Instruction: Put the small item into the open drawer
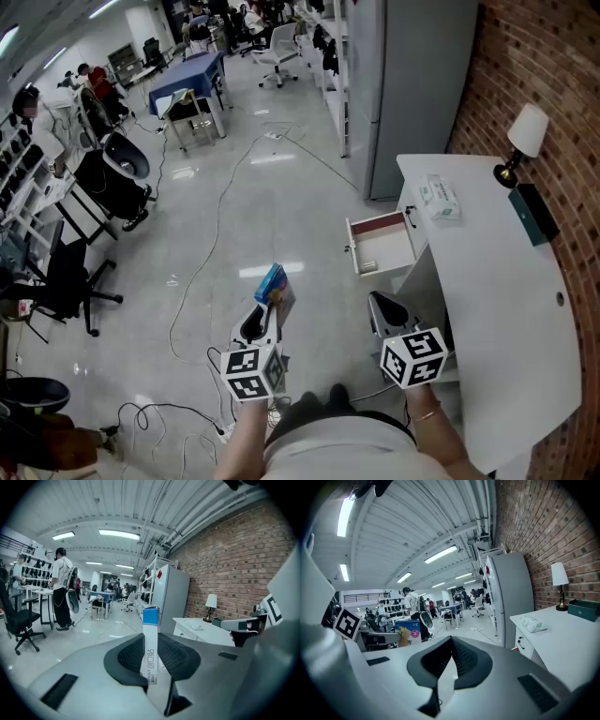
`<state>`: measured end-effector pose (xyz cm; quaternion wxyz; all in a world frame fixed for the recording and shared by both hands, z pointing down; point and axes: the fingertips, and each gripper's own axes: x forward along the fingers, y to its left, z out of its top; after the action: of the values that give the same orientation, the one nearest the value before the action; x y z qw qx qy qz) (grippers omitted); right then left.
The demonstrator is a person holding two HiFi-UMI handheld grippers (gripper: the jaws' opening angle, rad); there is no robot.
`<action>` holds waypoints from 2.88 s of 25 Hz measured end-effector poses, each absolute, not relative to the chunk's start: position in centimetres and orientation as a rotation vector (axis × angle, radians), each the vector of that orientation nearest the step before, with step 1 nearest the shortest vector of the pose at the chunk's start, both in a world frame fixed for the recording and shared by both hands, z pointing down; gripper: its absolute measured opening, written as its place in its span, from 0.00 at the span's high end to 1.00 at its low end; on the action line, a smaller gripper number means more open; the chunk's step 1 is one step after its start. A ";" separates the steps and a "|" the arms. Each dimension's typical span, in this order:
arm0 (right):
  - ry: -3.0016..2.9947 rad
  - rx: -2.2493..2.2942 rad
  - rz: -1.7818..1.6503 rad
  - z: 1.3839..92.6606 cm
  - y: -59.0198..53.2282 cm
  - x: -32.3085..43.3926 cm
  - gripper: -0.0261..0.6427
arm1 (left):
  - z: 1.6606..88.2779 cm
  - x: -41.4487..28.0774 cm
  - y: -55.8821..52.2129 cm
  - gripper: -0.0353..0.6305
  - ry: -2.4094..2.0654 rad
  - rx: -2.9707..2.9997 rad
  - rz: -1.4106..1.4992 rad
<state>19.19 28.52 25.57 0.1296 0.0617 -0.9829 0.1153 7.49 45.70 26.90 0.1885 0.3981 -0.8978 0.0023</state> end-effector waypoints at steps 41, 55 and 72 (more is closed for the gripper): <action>-2.710 0.771 0.590 31.3 3.9 -7.9 0.95 | 33.1 -28.5 18.7 0.80 -2.337 1.390 0.169; -2.543 0.998 0.714 38.1 -0.8 -6.3 0.95 | 40.5 -26.5 6.1 0.80 -2.018 1.675 0.397; -2.422 1.025 0.840 54.0 -4.4 -3.3 0.95 | 56.9 -18.0 -6.2 0.80 -1.739 1.862 0.631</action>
<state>-3.34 -4.43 53.97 0.1892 0.3647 -0.8613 0.2989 -18.04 -6.19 56.92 0.2554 0.6859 -0.6406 0.2323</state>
